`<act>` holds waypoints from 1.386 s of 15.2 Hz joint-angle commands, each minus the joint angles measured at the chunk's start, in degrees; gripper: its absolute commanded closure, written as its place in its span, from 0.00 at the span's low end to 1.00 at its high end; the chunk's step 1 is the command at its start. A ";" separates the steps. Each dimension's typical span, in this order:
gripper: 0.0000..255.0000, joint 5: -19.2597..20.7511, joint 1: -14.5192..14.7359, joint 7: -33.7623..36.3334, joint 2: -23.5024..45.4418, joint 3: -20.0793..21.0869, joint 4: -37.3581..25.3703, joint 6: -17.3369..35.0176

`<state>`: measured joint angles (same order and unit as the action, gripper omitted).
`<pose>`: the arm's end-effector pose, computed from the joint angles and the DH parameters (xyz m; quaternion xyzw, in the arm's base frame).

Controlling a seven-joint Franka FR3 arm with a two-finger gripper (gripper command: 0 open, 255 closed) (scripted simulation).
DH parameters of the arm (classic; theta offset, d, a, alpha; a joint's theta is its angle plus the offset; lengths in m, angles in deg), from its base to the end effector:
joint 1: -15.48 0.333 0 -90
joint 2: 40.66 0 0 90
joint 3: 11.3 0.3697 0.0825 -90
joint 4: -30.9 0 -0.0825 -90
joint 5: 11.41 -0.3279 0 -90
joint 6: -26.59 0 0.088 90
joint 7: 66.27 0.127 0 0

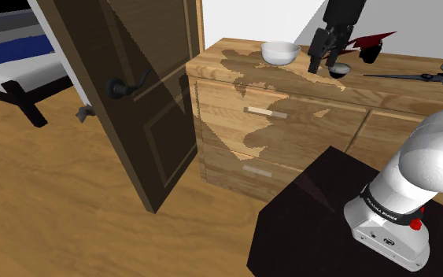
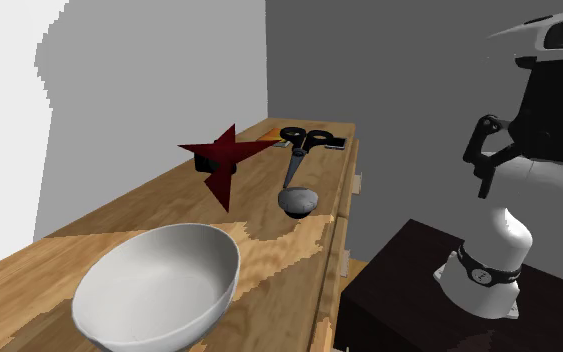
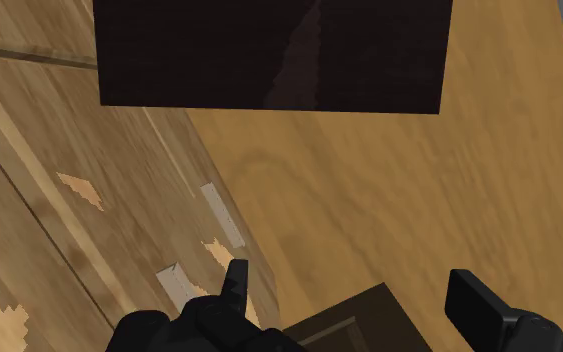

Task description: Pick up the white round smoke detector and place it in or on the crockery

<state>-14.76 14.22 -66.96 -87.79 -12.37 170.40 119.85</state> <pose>0.2062 -0.0035 0.5885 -0.9992 0.0128 -0.0085 0.0358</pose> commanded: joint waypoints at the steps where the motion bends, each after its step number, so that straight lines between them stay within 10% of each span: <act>1: 0.00 0.00 0.00 0.00 0.00 0.00 0.00 0.00; 21: 0.00 15.59 -6.44 -29.37 17.87 -24.27 -5.21 13.81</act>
<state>0.46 7.90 -94.80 -71.10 -35.50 165.95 133.04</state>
